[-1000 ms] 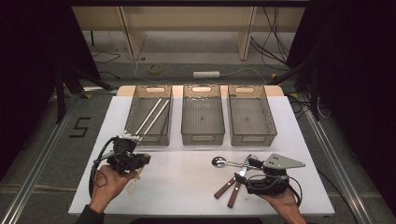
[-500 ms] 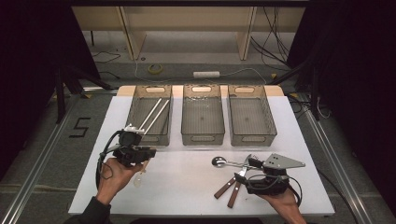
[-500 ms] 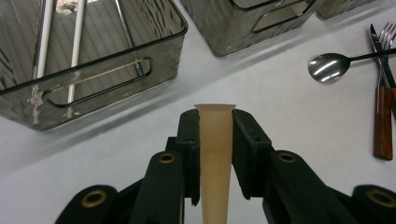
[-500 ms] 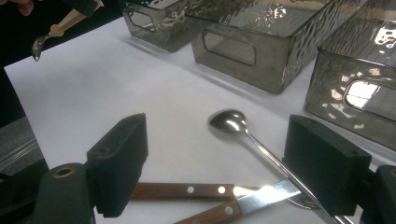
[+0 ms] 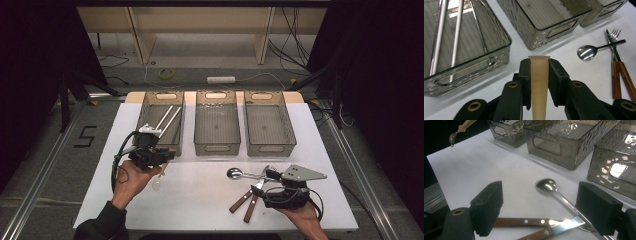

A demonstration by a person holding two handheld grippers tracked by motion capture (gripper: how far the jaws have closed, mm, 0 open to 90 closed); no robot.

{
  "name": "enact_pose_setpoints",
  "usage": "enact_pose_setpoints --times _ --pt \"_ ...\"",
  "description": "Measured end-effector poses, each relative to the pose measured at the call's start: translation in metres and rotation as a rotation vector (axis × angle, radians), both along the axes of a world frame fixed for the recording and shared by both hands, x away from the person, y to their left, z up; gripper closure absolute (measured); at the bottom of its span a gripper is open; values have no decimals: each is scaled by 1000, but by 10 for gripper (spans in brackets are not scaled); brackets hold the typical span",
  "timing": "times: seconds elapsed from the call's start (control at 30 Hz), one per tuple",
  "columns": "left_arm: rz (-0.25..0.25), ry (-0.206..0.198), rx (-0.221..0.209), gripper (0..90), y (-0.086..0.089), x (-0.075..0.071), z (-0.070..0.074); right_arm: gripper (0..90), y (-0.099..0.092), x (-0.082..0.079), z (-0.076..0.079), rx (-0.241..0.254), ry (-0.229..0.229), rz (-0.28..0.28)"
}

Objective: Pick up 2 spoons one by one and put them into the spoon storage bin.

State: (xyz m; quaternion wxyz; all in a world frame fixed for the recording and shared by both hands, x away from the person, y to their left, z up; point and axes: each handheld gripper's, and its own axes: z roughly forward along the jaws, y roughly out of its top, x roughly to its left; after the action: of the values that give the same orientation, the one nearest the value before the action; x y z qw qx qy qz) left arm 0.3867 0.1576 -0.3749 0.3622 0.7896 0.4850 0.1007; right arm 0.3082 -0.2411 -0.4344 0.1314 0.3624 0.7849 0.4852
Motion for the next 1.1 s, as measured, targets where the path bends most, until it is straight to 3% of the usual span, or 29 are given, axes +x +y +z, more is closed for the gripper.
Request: enact_pose_setpoints --times 0.33,0.6,0.93,1.1 --pt "-10 -23 -43 738 -10 23 9 226 0 0 0 2 0 2" --pt "-18 -46 -53 737 -18 40 18 226 -1 0 0 4 1 1" --pt "-20 -61 -102 737 -35 69 27 226 -1 1 0 7 4 3" --pt "-6 -73 -106 737 -44 81 32 226 -1 1 0 8 4 5"
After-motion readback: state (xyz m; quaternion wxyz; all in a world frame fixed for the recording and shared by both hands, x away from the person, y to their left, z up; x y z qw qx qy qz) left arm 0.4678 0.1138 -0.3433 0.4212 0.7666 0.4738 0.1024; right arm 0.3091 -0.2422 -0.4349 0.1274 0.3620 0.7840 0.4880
